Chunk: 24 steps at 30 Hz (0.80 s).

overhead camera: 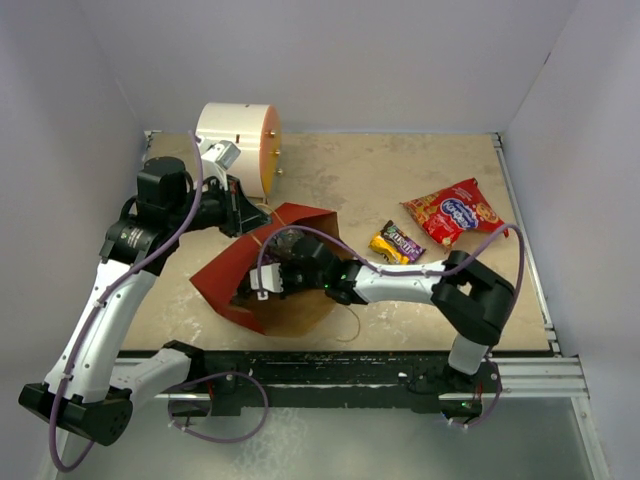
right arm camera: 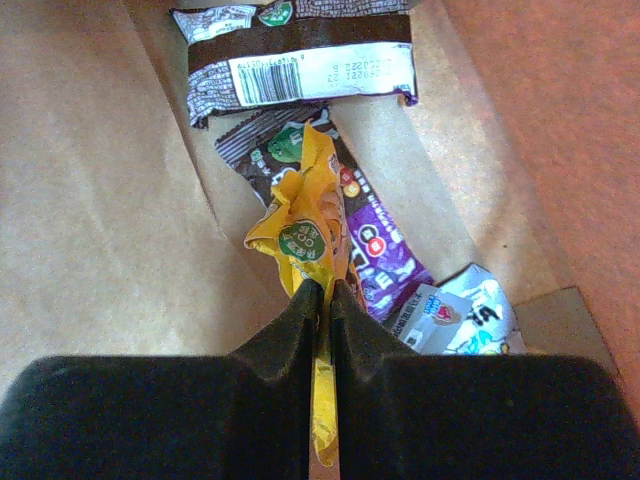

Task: Take the snacks out of the paper bag
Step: Take out the snack from the paper bag.

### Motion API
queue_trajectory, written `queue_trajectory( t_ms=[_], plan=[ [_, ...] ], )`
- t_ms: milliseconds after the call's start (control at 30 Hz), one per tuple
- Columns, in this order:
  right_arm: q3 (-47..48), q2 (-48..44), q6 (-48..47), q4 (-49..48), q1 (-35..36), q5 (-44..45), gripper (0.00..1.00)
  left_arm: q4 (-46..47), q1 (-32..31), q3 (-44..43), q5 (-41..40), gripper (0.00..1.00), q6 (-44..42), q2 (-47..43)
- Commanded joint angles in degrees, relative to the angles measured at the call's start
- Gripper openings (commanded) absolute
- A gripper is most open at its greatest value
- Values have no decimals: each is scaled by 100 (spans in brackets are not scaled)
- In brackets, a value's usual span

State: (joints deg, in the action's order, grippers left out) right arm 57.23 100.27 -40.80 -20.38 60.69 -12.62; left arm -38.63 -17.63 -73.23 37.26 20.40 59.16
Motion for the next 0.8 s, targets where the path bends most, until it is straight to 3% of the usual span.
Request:
queue_trajectory(
  t_ms=[0, 167, 367, 767],
  plan=[
    [-314, -695, 238, -51, -22, 179, 9, 87, 14, -122, -159, 0, -184, -92],
    [-592, -1496, 358, 500, -23, 340, 9, 117, 20, -217, -292, 0, -81, -44],
    [-684, -3073, 840, 1383, -22, 719, 9, 111, 22, -249, -384, 0, 63, -2],
    [-438, -5074, 1814, 3099, -117, 2726, 6, -260, 18, -231, -934, 0, -54, -105]
  ],
)
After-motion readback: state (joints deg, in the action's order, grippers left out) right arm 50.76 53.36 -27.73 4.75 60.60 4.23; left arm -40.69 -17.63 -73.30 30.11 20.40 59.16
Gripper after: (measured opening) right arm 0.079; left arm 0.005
